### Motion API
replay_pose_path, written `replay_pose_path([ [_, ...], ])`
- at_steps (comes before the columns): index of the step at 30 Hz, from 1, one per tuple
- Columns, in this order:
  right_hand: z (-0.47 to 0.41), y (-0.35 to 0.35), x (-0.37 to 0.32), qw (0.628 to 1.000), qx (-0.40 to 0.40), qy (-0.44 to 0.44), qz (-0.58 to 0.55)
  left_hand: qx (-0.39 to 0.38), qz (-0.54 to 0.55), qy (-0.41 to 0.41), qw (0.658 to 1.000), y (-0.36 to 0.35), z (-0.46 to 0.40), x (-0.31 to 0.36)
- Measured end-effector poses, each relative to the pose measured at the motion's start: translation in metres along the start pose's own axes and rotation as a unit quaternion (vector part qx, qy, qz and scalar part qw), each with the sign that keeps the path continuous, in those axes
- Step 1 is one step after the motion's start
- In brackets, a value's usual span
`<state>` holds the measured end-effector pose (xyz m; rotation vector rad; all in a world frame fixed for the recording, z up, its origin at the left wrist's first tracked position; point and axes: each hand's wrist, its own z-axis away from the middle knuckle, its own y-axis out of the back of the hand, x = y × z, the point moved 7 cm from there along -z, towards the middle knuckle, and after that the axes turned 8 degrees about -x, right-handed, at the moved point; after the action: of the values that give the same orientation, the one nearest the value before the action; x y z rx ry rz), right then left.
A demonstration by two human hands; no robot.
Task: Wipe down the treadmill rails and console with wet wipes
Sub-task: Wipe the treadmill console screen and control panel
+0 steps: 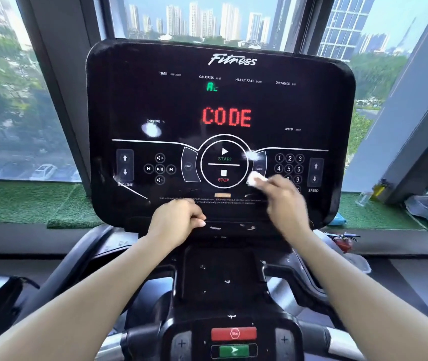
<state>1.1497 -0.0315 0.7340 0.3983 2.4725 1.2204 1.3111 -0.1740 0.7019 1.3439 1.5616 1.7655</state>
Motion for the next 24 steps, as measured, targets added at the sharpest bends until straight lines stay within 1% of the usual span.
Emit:
replay_pose_path([
  [2, 0.015, 0.015, 0.039, 0.992, 0.033, -0.118, -0.023, 0.005, -0.002, -0.001, 1.000, 0.000, -0.001, 0.000],
  [3, 0.020, 0.018, 0.046, 0.987, 0.040, -0.153, -0.029, 0.006, -0.004, -0.002, 1.000, 0.000, -0.001, -0.001],
  [4, 0.022, 0.017, 0.044, 0.985, 0.041, -0.165, -0.030, 0.007, -0.004, -0.003, 1.000, 0.000, -0.002, -0.001],
  [6, 0.021, 0.005, 0.021, 0.989, 0.034, -0.143, -0.036, 0.007, -0.002, -0.005, 1.000, 0.000, -0.003, -0.001],
  [9, 0.016, -0.026, -0.034, 0.997, -0.002, -0.063, -0.053, 0.006, 0.002, -0.006, 1.000, 0.000, -0.003, -0.001],
  [11, 0.010, -0.039, -0.058, 0.996, -0.027, -0.032, -0.075, 0.005, 0.002, -0.004, 1.000, 0.000, -0.003, -0.001],
  [14, 0.009, -0.041, -0.059, 0.995, -0.061, -0.002, -0.076, 0.001, -0.001, -0.002, 1.000, -0.001, -0.003, -0.002],
  [16, 0.019, -0.036, -0.038, 0.995, -0.056, -0.016, -0.075, -0.001, -0.008, 0.000, 1.000, -0.001, -0.003, -0.002],
  [19, 0.032, -0.023, -0.015, 0.990, -0.029, -0.076, -0.113, 0.000, -0.014, 0.002, 1.000, -0.002, -0.003, -0.002],
  [21, 0.017, -0.021, -0.020, 0.989, -0.026, -0.091, -0.112, 0.001, -0.011, 0.004, 1.000, 0.000, -0.003, -0.001],
  [24, -0.025, -0.010, -0.032, 0.986, 0.004, -0.099, -0.136, -0.003, -0.004, 0.005, 1.000, 0.000, -0.003, 0.000],
])
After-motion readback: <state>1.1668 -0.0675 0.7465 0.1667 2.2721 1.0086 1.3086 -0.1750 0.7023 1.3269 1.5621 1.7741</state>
